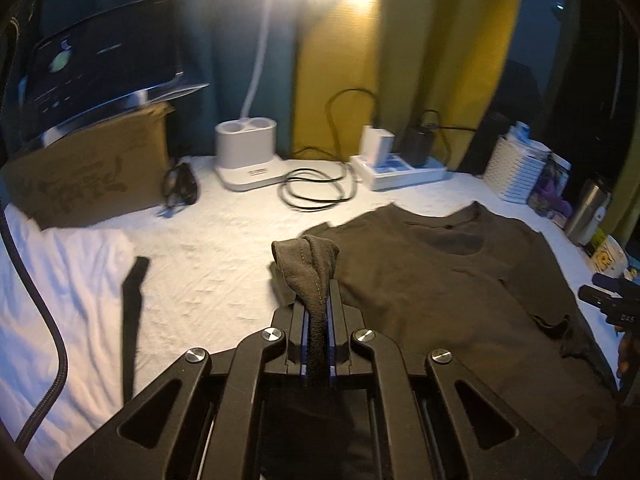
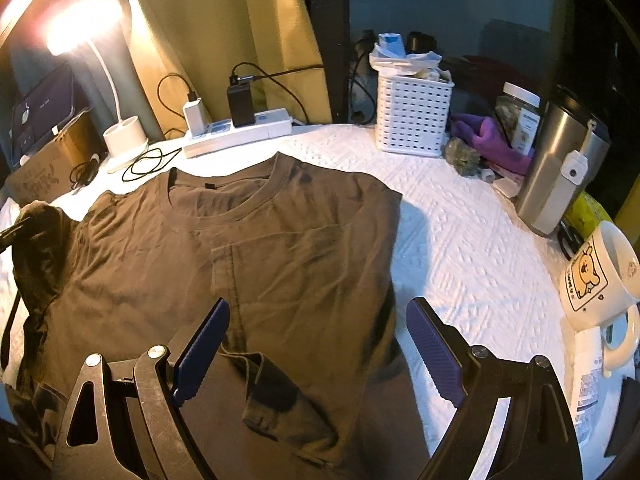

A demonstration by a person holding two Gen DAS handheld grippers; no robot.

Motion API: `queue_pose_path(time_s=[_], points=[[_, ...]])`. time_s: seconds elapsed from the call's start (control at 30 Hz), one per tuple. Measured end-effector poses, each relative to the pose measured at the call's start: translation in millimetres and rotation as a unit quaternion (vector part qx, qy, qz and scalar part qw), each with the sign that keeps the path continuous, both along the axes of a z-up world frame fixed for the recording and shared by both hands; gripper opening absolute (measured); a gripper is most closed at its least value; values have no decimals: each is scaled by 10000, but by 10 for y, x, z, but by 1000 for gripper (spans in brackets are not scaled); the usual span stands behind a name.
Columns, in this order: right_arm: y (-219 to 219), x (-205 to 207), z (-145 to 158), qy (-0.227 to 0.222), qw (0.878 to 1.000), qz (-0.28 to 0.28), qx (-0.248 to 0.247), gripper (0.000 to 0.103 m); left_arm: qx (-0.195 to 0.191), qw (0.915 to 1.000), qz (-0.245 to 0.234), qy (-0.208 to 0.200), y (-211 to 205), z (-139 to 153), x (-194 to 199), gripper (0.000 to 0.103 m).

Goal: Fold small clothes

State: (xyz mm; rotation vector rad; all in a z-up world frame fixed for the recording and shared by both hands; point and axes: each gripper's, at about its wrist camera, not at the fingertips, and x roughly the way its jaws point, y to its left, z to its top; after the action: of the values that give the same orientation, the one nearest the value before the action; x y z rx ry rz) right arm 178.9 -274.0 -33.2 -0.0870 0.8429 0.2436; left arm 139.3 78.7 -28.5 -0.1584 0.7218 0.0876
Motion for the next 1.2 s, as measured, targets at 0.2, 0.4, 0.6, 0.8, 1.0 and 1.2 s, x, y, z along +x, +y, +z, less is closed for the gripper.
queue_pose_path(time_s=[0.2, 0.4, 0.6, 0.8, 1.0, 1.2], points=[[-211, -41, 19, -63, 9997, -213, 119, 91, 26, 9987, -463, 204, -384, -84, 158, 5], [-440, -111, 64, -247, 9981, -480, 292, 91, 143, 9955, -781, 521, -741, -280, 298, 5], [-626, -134, 62, -264, 9969, -658, 338, 91, 208, 9916, -974, 823, -922, -435, 375, 5], [-709, -132, 19, -206, 9966, -724, 343, 91, 119, 9879, -1014, 1172, -1002, -576, 408, 6], [-686, -139, 4, -175, 9970, -667, 339, 91, -74, 9816, -1330, 1370, -1116, -670, 396, 30], [-607, -147, 2, -130, 9979, -583, 256, 91, -455, 9769, -1641, 1293, -1124, -511, 200, 36]])
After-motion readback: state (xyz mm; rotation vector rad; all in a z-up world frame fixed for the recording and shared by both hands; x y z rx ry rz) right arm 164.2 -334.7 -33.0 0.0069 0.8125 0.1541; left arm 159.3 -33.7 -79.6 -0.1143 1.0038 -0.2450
